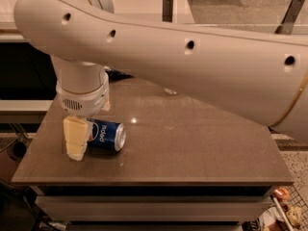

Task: Place pepsi can upright

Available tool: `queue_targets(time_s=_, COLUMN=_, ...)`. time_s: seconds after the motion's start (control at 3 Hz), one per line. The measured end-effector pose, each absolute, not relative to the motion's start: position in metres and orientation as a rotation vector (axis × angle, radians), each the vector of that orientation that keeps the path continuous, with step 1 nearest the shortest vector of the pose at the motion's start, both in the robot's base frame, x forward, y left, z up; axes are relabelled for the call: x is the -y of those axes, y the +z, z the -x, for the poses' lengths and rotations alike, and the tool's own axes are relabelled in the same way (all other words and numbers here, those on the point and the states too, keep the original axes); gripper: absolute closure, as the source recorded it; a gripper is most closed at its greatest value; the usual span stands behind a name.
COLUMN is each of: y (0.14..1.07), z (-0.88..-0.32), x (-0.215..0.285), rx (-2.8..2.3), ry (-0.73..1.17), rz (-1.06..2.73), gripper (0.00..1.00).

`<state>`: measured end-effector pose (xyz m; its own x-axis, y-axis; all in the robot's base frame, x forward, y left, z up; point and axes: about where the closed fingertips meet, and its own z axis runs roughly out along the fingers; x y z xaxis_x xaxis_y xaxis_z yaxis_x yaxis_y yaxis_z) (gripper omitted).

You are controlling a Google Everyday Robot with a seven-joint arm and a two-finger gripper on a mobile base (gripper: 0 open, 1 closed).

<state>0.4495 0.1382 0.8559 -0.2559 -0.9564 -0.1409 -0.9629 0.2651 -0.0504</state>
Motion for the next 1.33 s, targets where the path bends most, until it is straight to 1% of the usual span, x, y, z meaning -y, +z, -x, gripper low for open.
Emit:
queue_targets(time_s=1.0, y=0.8553, z=-0.4486, x=-0.1396, rx=-2.375, ry=0.068, rz=1.823, gripper=0.87)
queue_targets(time_s=1.33, y=0.855, z=-0.4484, x=-0.1401, rx=-2.373, ry=0.067, rz=1.823, gripper=1.0)
